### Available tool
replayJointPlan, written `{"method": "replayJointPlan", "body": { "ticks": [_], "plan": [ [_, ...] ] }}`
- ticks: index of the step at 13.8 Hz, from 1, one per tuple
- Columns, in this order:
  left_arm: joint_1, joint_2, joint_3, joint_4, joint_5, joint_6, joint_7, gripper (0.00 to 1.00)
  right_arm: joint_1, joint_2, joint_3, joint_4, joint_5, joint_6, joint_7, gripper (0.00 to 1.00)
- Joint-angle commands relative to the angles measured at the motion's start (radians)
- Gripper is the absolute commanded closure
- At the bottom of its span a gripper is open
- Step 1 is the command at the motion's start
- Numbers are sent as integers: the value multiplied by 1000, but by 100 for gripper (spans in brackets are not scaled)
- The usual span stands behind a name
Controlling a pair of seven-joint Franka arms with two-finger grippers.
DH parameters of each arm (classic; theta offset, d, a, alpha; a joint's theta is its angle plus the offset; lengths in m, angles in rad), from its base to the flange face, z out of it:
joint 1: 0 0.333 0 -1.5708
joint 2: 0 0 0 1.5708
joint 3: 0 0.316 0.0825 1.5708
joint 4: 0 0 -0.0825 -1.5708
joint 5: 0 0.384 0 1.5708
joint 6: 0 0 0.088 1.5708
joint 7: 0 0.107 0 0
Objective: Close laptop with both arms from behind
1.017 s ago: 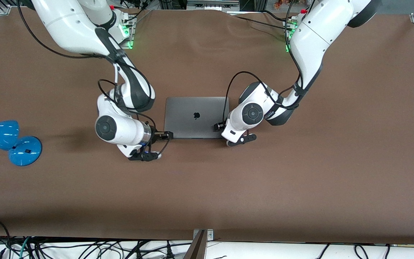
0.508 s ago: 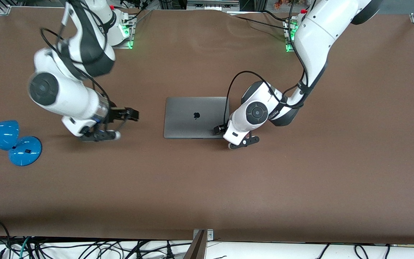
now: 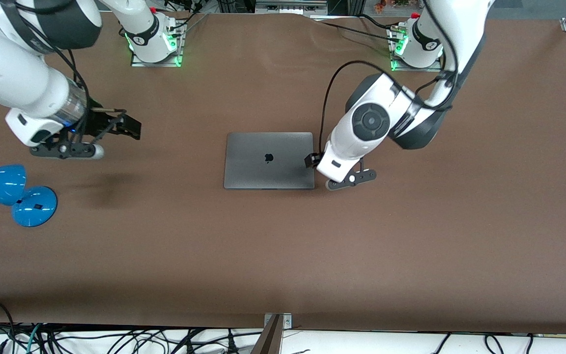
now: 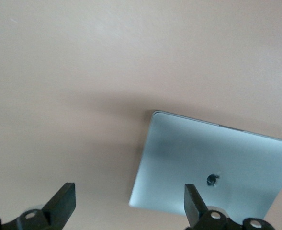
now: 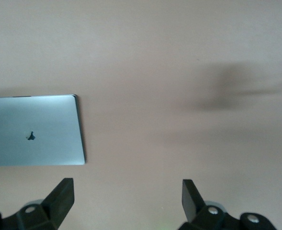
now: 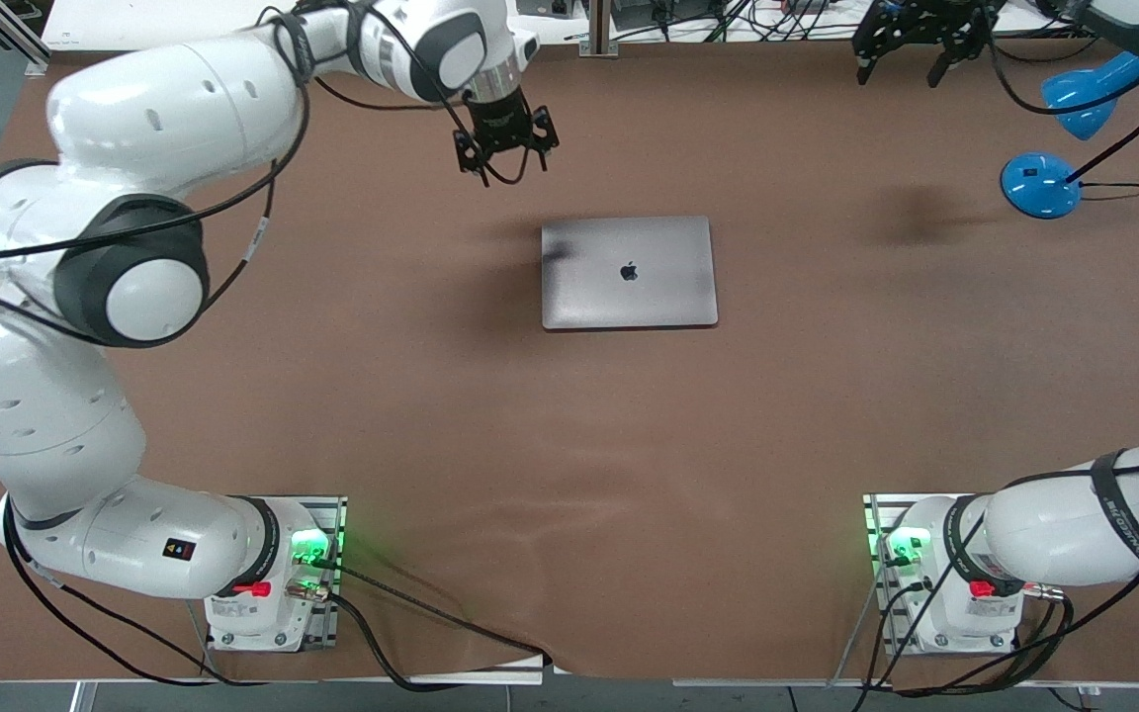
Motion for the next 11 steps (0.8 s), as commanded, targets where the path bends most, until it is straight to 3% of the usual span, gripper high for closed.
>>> {"method": "replayJointPlan", "body": {
  "ticks": [1, 6, 11],
  "plan": [
    [80, -117, -2, -22, 30, -97, 132, 0, -17, -61, -13, -26, -24, -59, -13, 0],
    [170, -232, 2, -16, 30, -189, 259, 0, -20, -105, -73, -26, -24, -87, -16, 0],
    [219, -236, 7, 165, 33, -384, 367, 0, -70, -112, -86, -35, -25, -87, -9, 0]
  ]
}}
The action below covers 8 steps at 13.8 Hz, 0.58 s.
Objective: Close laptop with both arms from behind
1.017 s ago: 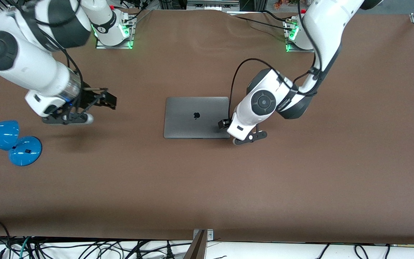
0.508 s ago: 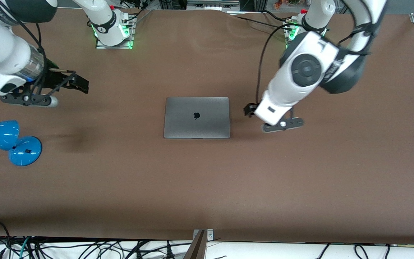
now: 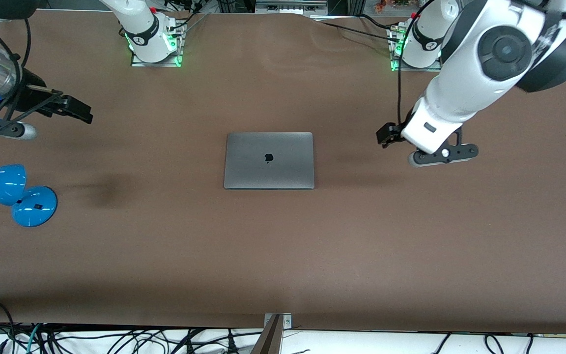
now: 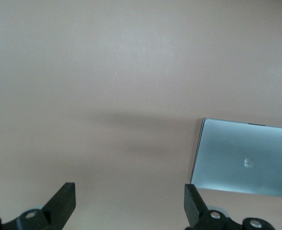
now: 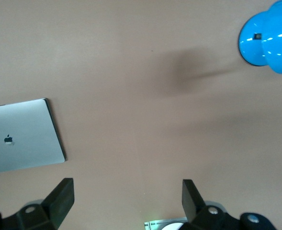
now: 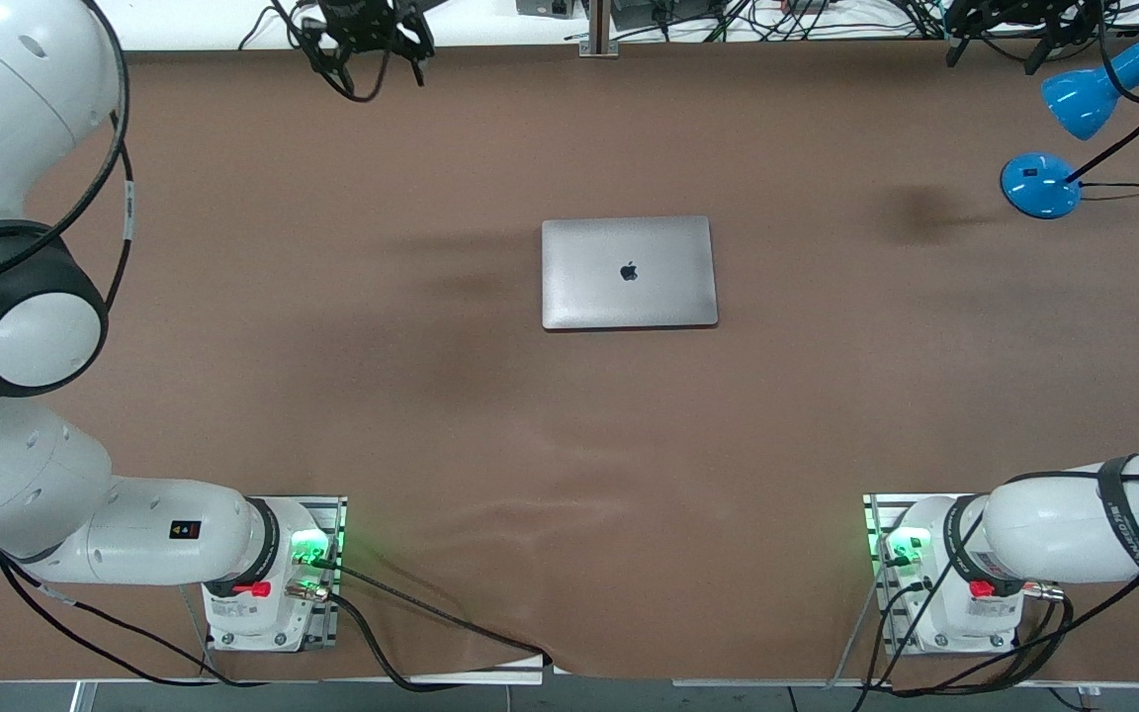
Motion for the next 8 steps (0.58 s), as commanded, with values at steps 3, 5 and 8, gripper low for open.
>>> {"method": "replayJointPlan", "body": {
  "ticks": [3, 5, 8],
  "plan": [
    [1, -40, 82, 73, 33, -121, 227, 0, -45, -33, 7, -30, -11, 11, -10, 0],
    [-39, -88, 170, 54, 31, -128, 307, 0, -63, -33, 7, -30, -11, 21, -52, 0],
    [-71, -172, 244, -51, 22, -139, 340, 0, -66, -29, 7, -30, -21, 54, -67, 0]
  ]
}}
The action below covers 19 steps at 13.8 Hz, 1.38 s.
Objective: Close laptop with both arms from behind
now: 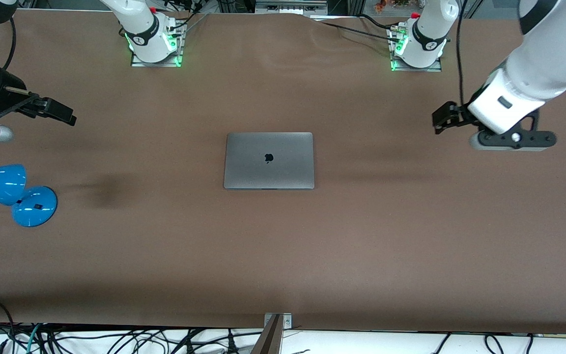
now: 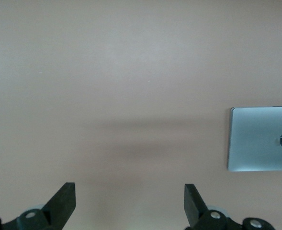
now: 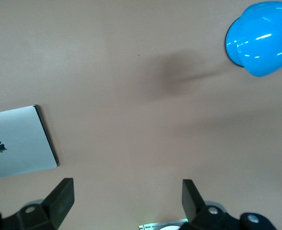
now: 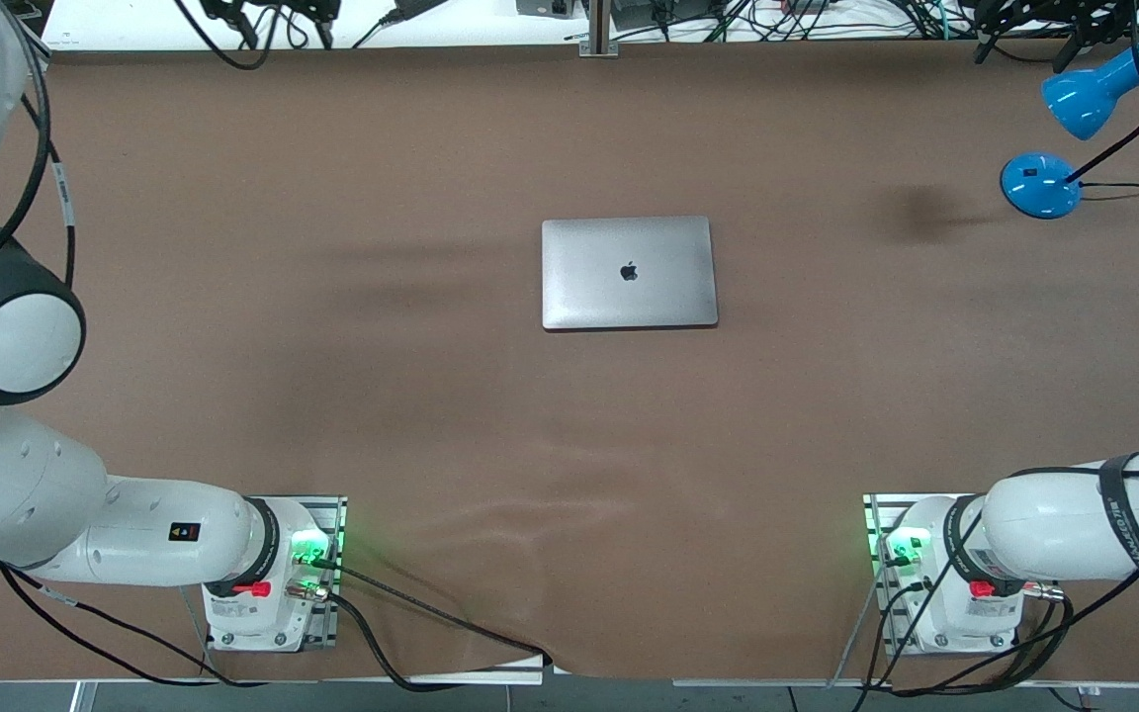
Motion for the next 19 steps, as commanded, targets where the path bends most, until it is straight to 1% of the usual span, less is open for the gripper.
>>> {"method": "replayJointPlan", "body": {
  "ticks": [1, 4, 5, 7, 9, 10, 12, 14, 17, 19],
  "plan": [
    [-28, -117, 38, -144, 20, 2, 35, 0, -11, -24, 8, -28, -25, 70, -21, 0],
    [-28, -228, 65, -257, 20, 6, 49, 0, -13, -21, 8, -28, -27, 95, -22, 0],
    [-29, -257, 85, -280, 20, 8, 81, 0, -14, -22, 8, -28, -27, 106, -24, 0],
    [-35, -266, 127, -279, 17, 6, 133, 0, -14, -21, 8, -28, -27, 112, -25, 0],
    [-84, -279, 206, -276, 20, -3, 179, 0, -14, -19, 8, -28, -27, 115, -25, 0],
    [-90, -282, 229, -276, 25, -5, 182, 0, -14, -19, 8, -28, -29, 115, -28, 0],
    [-89, -282, 237, -274, 42, -24, 181, 0, -14, -19, 8, -28, -29, 115, -77, 0],
    [-89, -270, 231, -271, 85, -29, 167, 0, -14, -19, 8, -28, -29, 115, -90, 0],
    [-91, -237, 204, -264, 77, -22, 117, 0, -14, -18, 10, -28, -27, 113, -93, 0],
    [-89, -201, 204, -223, 76, -20, 107, 0, -14, -18, 10, -28, -29, 115, -93, 0]
  ]
}}
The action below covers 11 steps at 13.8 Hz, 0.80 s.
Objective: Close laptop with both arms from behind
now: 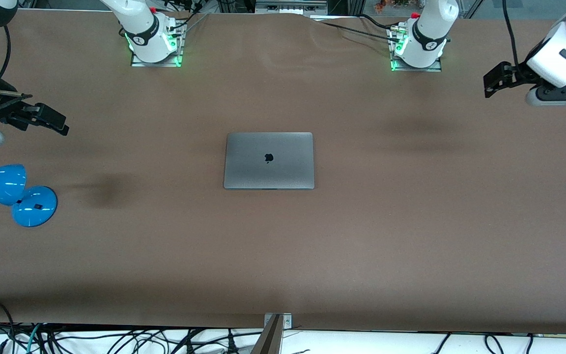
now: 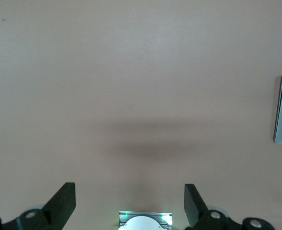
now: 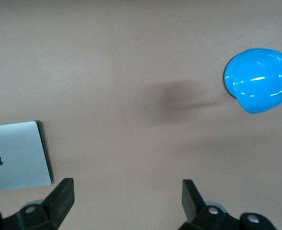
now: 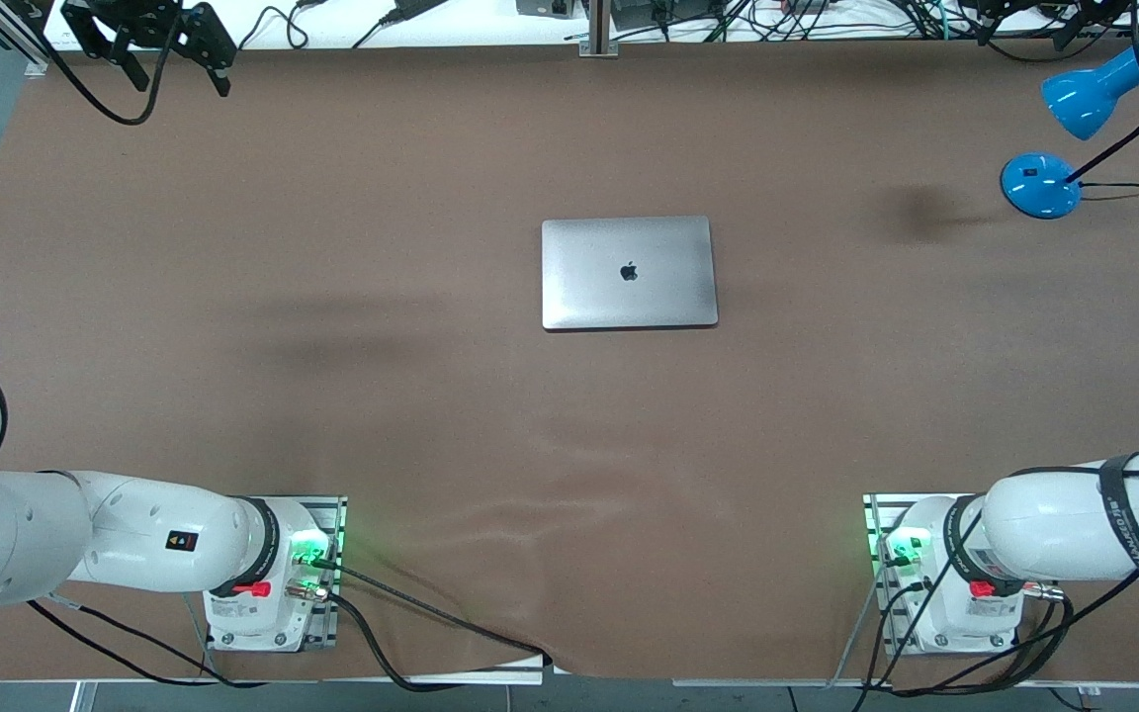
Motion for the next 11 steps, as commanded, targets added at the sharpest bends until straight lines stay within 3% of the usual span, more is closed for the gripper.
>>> {"method": "replayJointPlan", "body": {
  "ticks": [1, 4, 8, 11],
  "plan": [
    [4, 64, -1, 84, 25, -2, -7, 0, -11, -18, 9, -17, -13, 11, -16, 0],
    [75, 131, -7, 170, 21, -5, -4, 0, -11, -18, 9, -18, -11, 10, -16, 0],
    [185, 131, -89, 180, -19, -9, -2, 0, -11, -18, 14, -17, -3, 10, -18, 0],
    [185, 125, -89, 180, -32, -9, 15, 0, -10, -18, 17, -17, 0, 7, -19, 0]
  ]
}}
